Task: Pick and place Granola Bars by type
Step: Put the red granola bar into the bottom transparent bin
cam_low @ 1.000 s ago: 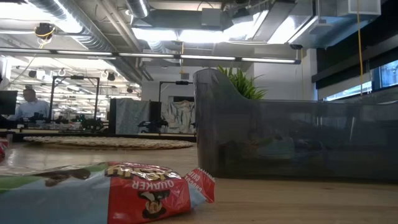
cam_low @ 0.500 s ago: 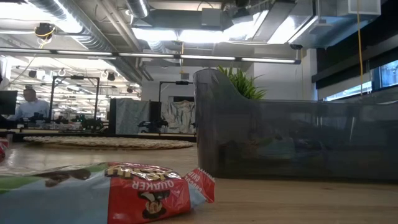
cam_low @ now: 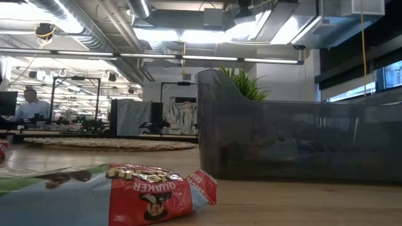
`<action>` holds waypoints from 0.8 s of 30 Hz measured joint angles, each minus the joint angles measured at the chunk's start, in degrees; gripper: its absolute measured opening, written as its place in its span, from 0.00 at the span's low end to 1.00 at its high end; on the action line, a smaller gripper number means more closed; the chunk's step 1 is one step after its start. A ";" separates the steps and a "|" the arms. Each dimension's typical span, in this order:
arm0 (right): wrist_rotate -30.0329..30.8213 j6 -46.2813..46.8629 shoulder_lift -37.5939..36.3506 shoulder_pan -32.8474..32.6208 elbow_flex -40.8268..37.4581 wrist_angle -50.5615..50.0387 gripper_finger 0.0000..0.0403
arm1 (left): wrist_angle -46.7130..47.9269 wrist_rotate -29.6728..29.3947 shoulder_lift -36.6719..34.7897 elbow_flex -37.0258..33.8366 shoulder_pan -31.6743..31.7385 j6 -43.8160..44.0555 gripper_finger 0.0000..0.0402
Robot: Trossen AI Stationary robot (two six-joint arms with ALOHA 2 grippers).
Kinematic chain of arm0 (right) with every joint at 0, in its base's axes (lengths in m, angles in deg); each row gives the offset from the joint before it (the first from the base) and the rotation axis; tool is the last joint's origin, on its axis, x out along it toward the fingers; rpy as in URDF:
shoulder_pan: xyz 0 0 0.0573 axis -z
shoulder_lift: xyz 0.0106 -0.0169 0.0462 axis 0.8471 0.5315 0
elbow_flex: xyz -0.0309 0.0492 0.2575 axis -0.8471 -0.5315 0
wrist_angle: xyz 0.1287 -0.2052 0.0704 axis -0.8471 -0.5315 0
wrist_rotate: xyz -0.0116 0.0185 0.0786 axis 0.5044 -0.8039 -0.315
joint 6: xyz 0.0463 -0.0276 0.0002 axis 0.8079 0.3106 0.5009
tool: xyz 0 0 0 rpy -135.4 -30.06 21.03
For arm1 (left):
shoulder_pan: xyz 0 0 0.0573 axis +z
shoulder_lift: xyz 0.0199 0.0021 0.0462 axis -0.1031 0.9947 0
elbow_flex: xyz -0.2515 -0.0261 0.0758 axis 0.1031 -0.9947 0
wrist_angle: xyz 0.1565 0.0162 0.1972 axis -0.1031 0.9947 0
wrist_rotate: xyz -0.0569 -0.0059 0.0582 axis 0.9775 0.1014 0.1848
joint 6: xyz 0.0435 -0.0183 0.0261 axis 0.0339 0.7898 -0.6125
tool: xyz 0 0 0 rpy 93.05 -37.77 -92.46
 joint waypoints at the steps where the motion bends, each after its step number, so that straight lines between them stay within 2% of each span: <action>1: 0.04 -0.02 0.00 0.00 0.00 -0.55 0.20 | 0.98 0.08 -0.35 0.00 0.00 0.44 0.23; 6: 0.25 0.23 -0.74 0.02 0.07 -3.94 0.18 | 7.45 -1.69 -3.72 0.00 -0.07 1.22 0.34; 10: 0.28 2.75 -3.95 0.04 0.07 -12.37 0.18 | 15.95 -0.64 -7.98 0.00 -0.13 1.40 0.41; 17: -1.83 17.94 -10.68 -0.60 0.09 -39.23 0.18 | 30.49 4.64 -14.14 0.00 -1.26 7.69 0.46; 24: -6.17 35.33 -12.07 -6.39 0.07 -64.53 0.18 | 32.77 7.38 -14.82 0.00 -2.79 11.79 0.45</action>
